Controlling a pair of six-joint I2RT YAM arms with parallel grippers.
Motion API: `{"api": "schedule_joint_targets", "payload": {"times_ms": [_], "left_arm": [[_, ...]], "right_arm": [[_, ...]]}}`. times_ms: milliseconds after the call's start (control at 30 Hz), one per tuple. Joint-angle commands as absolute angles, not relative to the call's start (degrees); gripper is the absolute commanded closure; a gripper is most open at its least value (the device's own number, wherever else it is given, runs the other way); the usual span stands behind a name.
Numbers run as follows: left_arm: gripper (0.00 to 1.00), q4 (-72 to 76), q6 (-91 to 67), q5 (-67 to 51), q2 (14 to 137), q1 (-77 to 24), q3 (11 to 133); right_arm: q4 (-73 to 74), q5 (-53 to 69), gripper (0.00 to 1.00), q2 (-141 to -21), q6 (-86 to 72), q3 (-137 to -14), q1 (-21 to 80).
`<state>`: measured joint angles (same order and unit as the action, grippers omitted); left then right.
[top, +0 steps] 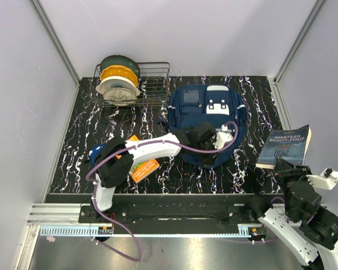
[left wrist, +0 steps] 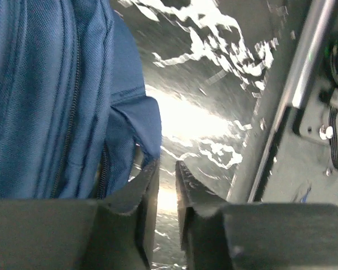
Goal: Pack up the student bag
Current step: Place the book in the student bag.
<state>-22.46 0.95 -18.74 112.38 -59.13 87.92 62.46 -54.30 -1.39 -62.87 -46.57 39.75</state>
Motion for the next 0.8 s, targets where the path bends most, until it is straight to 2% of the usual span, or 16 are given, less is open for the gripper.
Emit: {"api": "schedule_joint_targets", "payload": {"times_ms": [0,33,67,133,167,500,767], "left_arm": [[0.66,-17.0,-3.9,-20.8,107.3,-62.8,84.1],[0.58,-17.3,-3.0,-19.5,107.1,-62.8,84.2],[0.36,-17.7,-2.4,-18.2,106.2,-62.8,84.5],[0.19,-18.0,-0.4,-13.8,105.3,-62.7,85.8],[0.01,-18.3,1.0,-12.4,104.7,-62.7,86.4],[0.01,-19.5,18.3,4.8,107.3,-61.8,91.6],[0.01,-19.6,23.4,5.3,110.2,-60.3,88.8]], "right_arm": [[56.7,-56.6,0.99,-1.0,-63.9,-47.3,39.9],[56.8,-56.6,0.99,-0.9,-63.9,-47.5,39.8],[56.7,-56.5,0.99,-0.9,-63.9,-47.5,39.8],[56.8,-56.4,0.99,-0.9,-63.9,-47.5,39.8],[56.9,-56.3,0.99,-1.0,-63.8,-47.5,39.8],[57.7,-55.4,0.96,-0.7,-65.1,-47.5,39.8],[58.4,-55.2,0.95,-0.8,-65.7,-47.5,39.8]]}}
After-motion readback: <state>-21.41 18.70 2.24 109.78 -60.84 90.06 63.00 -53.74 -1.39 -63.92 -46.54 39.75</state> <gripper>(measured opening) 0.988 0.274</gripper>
